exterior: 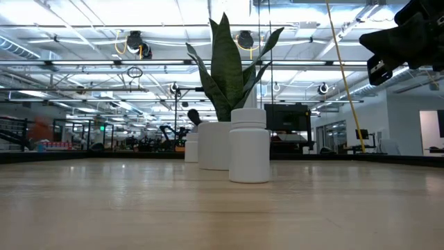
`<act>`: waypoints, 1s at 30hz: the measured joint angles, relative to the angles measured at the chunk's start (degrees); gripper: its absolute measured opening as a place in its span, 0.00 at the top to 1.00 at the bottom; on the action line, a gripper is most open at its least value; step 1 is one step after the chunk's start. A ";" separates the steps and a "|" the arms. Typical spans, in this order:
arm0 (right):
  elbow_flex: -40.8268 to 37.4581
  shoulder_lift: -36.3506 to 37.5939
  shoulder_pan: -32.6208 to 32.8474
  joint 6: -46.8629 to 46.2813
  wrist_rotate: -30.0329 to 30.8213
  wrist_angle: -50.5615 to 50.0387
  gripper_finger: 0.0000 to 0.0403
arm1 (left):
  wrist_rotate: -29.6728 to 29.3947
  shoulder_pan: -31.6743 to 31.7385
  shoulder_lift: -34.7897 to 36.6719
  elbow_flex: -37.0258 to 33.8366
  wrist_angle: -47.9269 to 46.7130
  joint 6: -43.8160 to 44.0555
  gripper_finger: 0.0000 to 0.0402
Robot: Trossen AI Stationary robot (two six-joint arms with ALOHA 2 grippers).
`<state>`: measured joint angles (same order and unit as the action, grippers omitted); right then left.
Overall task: Pick and place pill bottles into a basket
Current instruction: Put the white medicine bottle into the gray bin
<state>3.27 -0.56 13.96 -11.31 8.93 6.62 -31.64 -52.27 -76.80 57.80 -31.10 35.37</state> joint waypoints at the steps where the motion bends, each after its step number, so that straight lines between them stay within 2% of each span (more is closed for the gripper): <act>1: 0.00 0.00 0.00 0.00 0.00 0.02 1.00 | 0.77 0.34 -0.08 -0.02 0.27 -0.39 0.99; 11: 0.00 0.00 0.00 0.01 0.00 -0.01 1.00 | 4.74 3.00 -0.08 0.00 4.82 1.40 0.86; 18: 0.00 0.00 0.00 0.00 0.00 0.00 1.00 | 6.56 2.09 -0.08 0.00 6.45 4.37 0.62; 23: -0.01 0.00 0.00 0.00 0.00 -0.01 1.00 | 2.90 0.64 -1.71 0.00 7.26 4.42 0.44; 30: -0.02 0.00 0.00 0.00 0.00 -0.01 1.00 | 4.70 0.39 -7.66 -0.01 6.72 5.90 0.28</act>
<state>3.25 -0.56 13.96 -11.31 8.93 6.61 -26.94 -51.88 -84.46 57.78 -24.38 41.28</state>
